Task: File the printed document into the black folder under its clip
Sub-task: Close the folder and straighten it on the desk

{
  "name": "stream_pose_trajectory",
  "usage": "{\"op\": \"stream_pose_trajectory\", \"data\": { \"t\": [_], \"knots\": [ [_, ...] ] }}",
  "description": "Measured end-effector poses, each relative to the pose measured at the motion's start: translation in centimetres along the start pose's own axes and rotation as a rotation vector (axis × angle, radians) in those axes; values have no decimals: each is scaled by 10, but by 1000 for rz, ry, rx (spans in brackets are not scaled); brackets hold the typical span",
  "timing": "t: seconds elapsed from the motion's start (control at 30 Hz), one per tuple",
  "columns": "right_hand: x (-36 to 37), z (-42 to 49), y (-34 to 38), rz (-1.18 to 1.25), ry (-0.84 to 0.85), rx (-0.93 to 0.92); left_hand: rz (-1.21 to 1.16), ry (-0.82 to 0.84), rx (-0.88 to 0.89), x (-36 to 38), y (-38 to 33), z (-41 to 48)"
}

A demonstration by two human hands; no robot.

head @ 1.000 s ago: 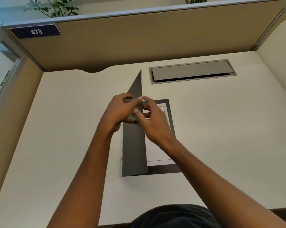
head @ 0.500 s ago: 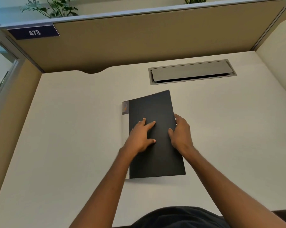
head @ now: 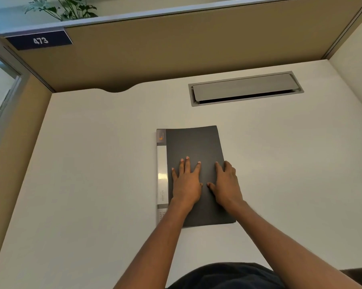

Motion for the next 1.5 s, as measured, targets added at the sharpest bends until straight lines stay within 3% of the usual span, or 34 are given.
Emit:
{"op": "stream_pose_trajectory", "data": {
  "t": [0.2,0.43,0.6,0.73,0.93,1.07,1.23,1.37,1.5],
  "knots": [
    [11,-9,3,-124,45,-84,-69,-49,0,-1,2,-2],
    [10,-7,-1,-153,68,-83,-231,-330,-228,-16,43,-14],
    [11,-9,0,-178,62,-88,-320,-255,-427,-16,71,-14],
    [12,-9,-1,-178,63,-89,-365,-288,-476,-20,70,-12],
    [12,-11,-4,-135,64,-93,-781,-209,-648,-34,75,-4],
    [11,-12,-9,-54,57,-89,-1079,-221,-530,-40,84,-8],
    [11,-12,-12,19,40,-91,-1119,-157,-380,-42,92,-13],
    [5,-8,-18,150,15,-77,-1305,-68,-418,-36,103,-11],
    [-10,-1,-26,458,-133,47,-1425,-28,-464,-31,107,-11]
  ]
}}
Point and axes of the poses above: each hand's wrist, its own z-axis towards the middle knuckle, its own x-axis out of the palm, y = z × x, the point moved 2 cm from there along z, towards the middle knuckle, and after that the axes turned 10 degrees about -x, right-handed, at the moved point
